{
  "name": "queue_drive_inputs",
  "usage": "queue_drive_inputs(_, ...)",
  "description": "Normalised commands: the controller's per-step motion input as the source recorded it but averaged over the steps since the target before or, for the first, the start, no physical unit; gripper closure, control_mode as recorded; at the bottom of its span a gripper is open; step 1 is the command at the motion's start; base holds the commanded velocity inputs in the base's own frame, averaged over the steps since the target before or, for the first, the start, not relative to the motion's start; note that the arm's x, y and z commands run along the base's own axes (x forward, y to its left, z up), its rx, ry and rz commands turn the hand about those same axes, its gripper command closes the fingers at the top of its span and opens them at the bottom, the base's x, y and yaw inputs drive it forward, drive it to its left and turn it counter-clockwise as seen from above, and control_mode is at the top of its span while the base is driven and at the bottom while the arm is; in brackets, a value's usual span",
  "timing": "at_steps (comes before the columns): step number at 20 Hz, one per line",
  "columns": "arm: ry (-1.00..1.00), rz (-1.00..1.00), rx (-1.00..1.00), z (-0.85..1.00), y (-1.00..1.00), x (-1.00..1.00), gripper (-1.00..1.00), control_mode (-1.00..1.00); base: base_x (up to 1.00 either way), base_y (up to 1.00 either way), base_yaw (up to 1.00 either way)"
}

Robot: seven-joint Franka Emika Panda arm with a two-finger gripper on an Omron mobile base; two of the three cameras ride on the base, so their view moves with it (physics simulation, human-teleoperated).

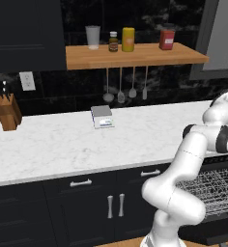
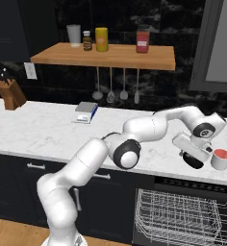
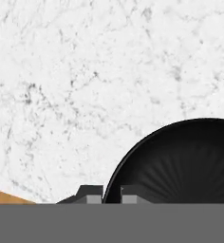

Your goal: Pick up the cup and bowl from the counter, place them in the dishwasher, and close the dishwasher door.

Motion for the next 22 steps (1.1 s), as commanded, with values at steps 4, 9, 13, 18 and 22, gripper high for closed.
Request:
queue_drive_inputs(4, -0.28, 0.00, -0.05, 0.42, 0.92, -1.00, 1.00, -1.00, 0.00, 0.00, 0.00)
queue_drive_inputs(9, -0.24, 0.00, -0.28, -0.11, 1.00, -1.00, 1.00, -1.00, 0.00, 0.00, 0.00)
queue_drive_inputs(13, -0.24, 0.00, -0.20, -0.60, 1.00, -1.00, 1.00, -1.00, 0.00, 0.00, 0.00)
queue_drive_inputs(18, -0.13, 0.03, -0.20, -0.08, 0.70, -1.00, 1.00, -1.00, 0.00, 0.00, 0.00)
queue_drive_inputs(22, -0.06, 0.08, -0.13, 0.19, 0.30, -0.98, 1.00, -1.00, 0.00, 0.00, 0.00)
